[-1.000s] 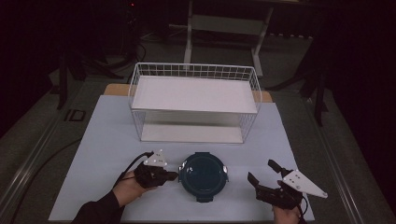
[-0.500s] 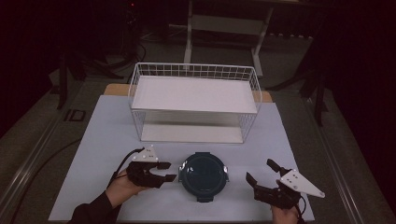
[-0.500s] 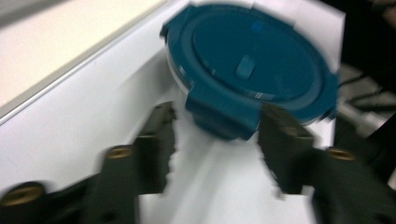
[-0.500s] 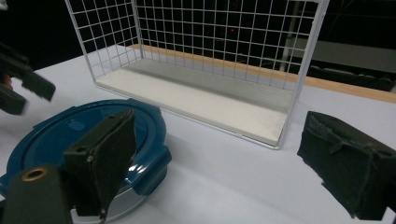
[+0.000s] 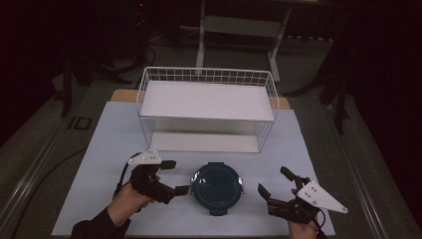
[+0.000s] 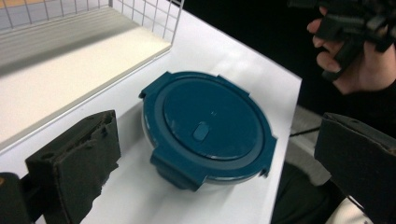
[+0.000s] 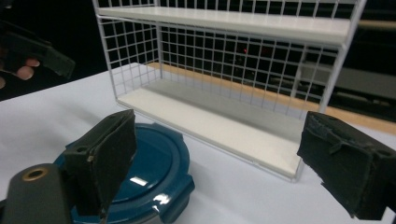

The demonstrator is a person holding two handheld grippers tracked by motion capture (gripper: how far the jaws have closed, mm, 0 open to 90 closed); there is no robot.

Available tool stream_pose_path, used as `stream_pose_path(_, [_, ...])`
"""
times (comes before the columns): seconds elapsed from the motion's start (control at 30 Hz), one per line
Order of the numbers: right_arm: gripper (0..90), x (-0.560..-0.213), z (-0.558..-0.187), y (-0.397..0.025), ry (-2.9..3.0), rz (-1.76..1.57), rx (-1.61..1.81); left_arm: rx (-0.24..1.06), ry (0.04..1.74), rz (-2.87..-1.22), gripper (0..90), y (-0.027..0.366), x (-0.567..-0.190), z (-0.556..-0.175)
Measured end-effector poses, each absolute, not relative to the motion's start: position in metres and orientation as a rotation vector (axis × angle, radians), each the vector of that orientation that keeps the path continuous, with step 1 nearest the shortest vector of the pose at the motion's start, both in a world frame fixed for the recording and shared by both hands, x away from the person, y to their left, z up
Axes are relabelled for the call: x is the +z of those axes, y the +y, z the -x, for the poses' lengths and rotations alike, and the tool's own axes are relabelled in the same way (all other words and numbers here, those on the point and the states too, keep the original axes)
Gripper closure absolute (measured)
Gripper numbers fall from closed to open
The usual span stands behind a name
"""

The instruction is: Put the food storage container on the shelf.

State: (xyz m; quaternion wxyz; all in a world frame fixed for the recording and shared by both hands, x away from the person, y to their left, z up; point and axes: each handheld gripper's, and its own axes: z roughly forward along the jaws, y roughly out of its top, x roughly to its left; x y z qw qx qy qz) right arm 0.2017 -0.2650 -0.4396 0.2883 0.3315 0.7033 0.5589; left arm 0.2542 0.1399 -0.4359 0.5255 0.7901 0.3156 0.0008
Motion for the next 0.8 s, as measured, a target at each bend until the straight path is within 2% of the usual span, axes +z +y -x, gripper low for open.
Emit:
stream_pose_path(0.27, [11.1,-0.43,-0.204,-0.263,1.854,-0.861,1.489,-0.074,0.807,-1.866,0.5,0.132,-0.448,-0.268])
stream_pose_path(0.37, [14.3,-0.429,-0.204,-0.263,1.872,-0.861,1.506,-0.104,0.863,-1.868,0.8,0.126,-0.459,-0.275])
stream_pose_path(0.7, [15.3,-0.433,-0.2,-0.26,1.927,-0.869,1.546,-0.242,1.047,-1.906,0.9,0.115,-0.497,-0.29])
stream_pose_path(0.8, [15.3,-0.435,-0.199,-0.259,1.921,-0.831,1.542,-0.353,1.126,-1.874,0.9,0.117,-0.507,-0.295])
